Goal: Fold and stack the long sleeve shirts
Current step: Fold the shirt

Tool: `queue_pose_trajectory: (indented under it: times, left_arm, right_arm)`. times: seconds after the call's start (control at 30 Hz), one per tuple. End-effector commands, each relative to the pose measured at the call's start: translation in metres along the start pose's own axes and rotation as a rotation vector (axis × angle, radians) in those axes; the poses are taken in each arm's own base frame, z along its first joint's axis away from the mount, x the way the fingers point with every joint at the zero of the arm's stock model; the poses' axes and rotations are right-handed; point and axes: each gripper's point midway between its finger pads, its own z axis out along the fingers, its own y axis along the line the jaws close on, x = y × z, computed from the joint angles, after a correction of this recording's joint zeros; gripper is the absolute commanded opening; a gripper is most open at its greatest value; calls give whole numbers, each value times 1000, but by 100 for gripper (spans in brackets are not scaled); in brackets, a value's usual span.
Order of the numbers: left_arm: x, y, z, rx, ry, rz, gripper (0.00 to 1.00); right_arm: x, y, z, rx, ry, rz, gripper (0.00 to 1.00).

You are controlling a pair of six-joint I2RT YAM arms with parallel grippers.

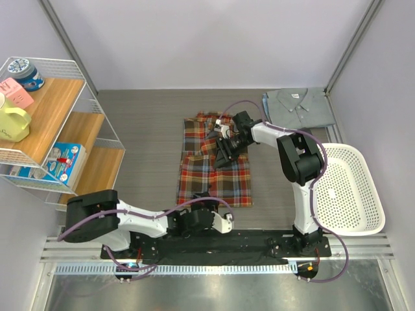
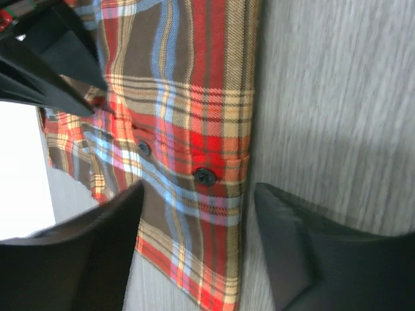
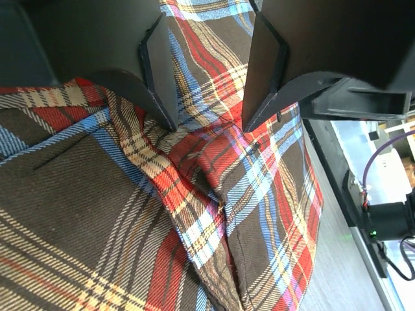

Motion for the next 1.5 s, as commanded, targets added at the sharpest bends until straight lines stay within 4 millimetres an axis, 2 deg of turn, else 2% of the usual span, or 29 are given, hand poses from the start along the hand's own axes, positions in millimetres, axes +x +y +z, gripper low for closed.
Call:
queue_pose_trajectory:
  times: [0.0,0.1,0.17,0.2,0.23,0.3,0.4,0.47,0.5,0.53,0.6,0.67,0.8,0.83,0.9,0.93,0.97,1.0,1.07,1.1,1.17,1.2,1.27,1.3,1.33,1.37,1.4,1.43,1.47]
  left_arm:
    - [12,-12,3,25,39,21,53]
    - [9,-13,1,50,54,9,31]
    - [7,-11,-1,63,64,3,23]
    - [7,-11,-2,76,66,-2,12]
    - [-2,-4,-5,75,47,-25,6]
    - [-4,-19,-15,210,44,-42,0]
    - [-13,-17,-41,331,35,-88,0]
    - [-39,-14,-61,420,-47,-133,0]
    - [-35,-20,-71,475,-25,-144,0]
    - [-48,-18,-78,515,-59,-162,0]
    - [-47,-19,-88,565,-29,-189,0]
    - [-61,-18,-98,634,-69,-223,0]
    - [-85,0,-116,733,-128,-326,0]
    - [-81,6,-116,746,-105,-370,0]
    - [-94,21,-122,786,-151,-431,0]
    - [-85,28,-116,795,-107,-477,0]
    - [-89,33,-118,833,-125,-505,0]
    - [-88,56,-111,801,-133,-554,0]
    - [-79,62,-98,849,-89,-581,0]
    - [-80,86,-93,828,-113,-611,0]
    - [-68,95,-70,853,-82,-611,0]
    - [-64,126,-59,802,-107,-635,0]
    - [-50,135,-28,847,-91,-648,0]
    - [-44,163,-20,821,-101,-671,0]
    - [-43,170,-15,852,-119,-684,0]
    - [-30,162,9,906,-85,-705,0]
    - [-22,188,14,877,-109,-709,0]
    - [-18,193,22,888,-126,-726,0]
    - [-3,182,44,935,-94,-755,5]
  right_arm:
    - [19,-20,13,35,52,-16,50]
    - [27,-20,15,26,66,-13,50]
    - [31,-18,15,22,74,-17,50]
    - [31,-16,13,22,72,-27,50]
    - [32,-14,13,18,74,-29,50]
    - [34,-6,12,10,82,-38,50]
    - [41,8,10,-7,108,-47,50]
    - [39,24,0,-37,104,-59,54]
    - [35,31,-5,-47,97,-64,54]
    - [31,39,-10,-52,89,-87,56]
    - [21,57,-24,-87,82,-91,59]
    - [9,68,-37,-94,59,-100,61]
    - [-13,71,-52,-98,15,-104,64]
    - [-24,68,-57,-89,-7,-114,64]
    - [-31,54,-56,-64,-10,-111,64]
    - [-41,52,-59,-59,-29,-124,64]
    - [-44,41,-58,-58,-30,-102,64]
    - [-49,36,-59,-60,-39,-98,65]
    - [-64,31,-66,-61,-61,-103,65]
    - [-64,23,-61,-70,-50,-87,65]
    - [-78,19,-71,-66,-75,-82,65]
    - [-80,13,-69,-71,-76,-59,65]
    - [-90,9,-75,-74,-99,-58,65]
    - [-93,3,-80,-65,-113,-53,66]
    - [-96,-3,-82,-59,-117,-43,66]
    - [-98,-7,-84,-51,-124,-38,66]
    - [-101,-16,-92,-39,-141,-29,66]
    - [-104,-22,-94,-30,-149,-28,66]
    - [-105,-29,-97,-16,-156,-25,66]
